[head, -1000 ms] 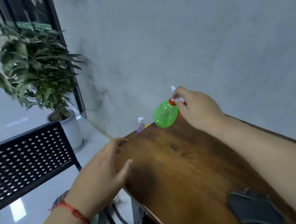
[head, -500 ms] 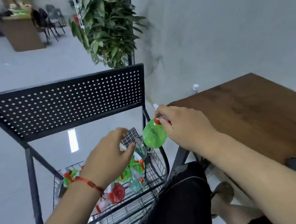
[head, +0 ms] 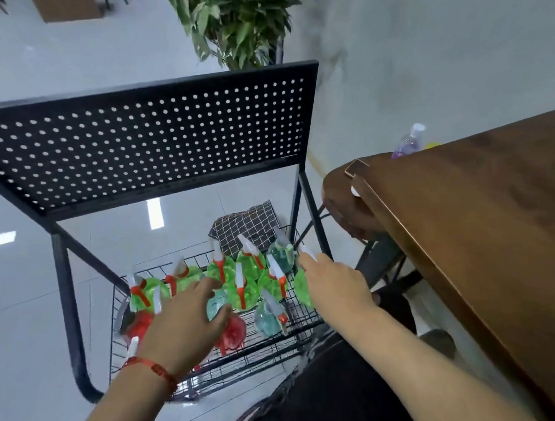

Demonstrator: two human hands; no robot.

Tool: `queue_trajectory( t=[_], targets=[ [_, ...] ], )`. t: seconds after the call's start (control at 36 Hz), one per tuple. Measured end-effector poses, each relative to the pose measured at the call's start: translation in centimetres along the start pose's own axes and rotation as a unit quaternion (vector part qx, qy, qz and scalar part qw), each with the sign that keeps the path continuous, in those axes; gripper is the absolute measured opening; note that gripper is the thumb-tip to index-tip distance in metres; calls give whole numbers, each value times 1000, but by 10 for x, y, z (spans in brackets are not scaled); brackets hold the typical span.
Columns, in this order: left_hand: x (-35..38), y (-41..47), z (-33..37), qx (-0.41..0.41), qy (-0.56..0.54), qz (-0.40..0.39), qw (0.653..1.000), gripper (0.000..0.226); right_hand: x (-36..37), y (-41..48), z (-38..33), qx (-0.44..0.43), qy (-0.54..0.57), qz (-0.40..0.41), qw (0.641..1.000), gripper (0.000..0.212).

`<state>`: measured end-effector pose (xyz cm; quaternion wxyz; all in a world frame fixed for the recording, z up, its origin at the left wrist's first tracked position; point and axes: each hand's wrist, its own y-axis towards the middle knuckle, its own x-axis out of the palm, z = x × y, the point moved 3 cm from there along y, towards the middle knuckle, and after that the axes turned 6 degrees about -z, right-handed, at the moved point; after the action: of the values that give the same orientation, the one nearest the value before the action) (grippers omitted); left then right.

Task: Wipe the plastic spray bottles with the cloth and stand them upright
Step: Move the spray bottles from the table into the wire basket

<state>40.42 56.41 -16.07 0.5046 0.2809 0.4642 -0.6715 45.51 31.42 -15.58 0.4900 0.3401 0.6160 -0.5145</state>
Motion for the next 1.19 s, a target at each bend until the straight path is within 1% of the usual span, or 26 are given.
queue_trajectory(
  t=[0.08,0.17,0.25,0.33,0.42,0.53,0.58,0.67,0.78,0.83,0.89,0.97,1.03,1.14,1.19],
  targets=[
    [11,2,-9,-17,9,-23,1000,46,19,13,1,7,9,-32,999,49],
    [21,4,-10,-26,22,-38,999,49,39,25,1,7,38,-90,995,53],
    [30,6,-11,-30,23,-43,998,42,58,31,0,11,77,-134,988,53],
    [36,8,-11,-32,23,-43,998,39,70,31,0,11,94,-153,984,48],
    [39,12,-9,-28,29,-37,999,39,72,29,3,12,87,-160,983,44],
    [40,18,-5,-18,27,-37,999,37,73,25,7,5,90,-170,981,47],
    [37,25,2,-5,20,-42,999,38,70,22,9,9,102,-166,981,46],
    [28,45,19,28,16,-44,999,41,58,12,13,16,129,-117,985,36],
    [14,93,52,88,39,-19,995,44,44,1,20,42,150,-64,986,34],
    [10,120,71,124,56,-3,991,47,43,0,23,57,148,-54,986,30],
    [14,147,86,143,87,-9,986,53,45,-1,25,65,144,-58,986,30],
    [29,179,95,124,158,-65,977,67,49,-1,24,67,142,-60,986,30],
    [41,190,93,106,185,-101,972,69,54,0,22,64,143,-62,986,31],
    [56,203,87,100,174,-111,973,57,62,3,16,47,129,-62,989,36],
    [59,209,83,96,168,-105,975,53,65,6,13,42,107,-58,992,32]
  ],
)
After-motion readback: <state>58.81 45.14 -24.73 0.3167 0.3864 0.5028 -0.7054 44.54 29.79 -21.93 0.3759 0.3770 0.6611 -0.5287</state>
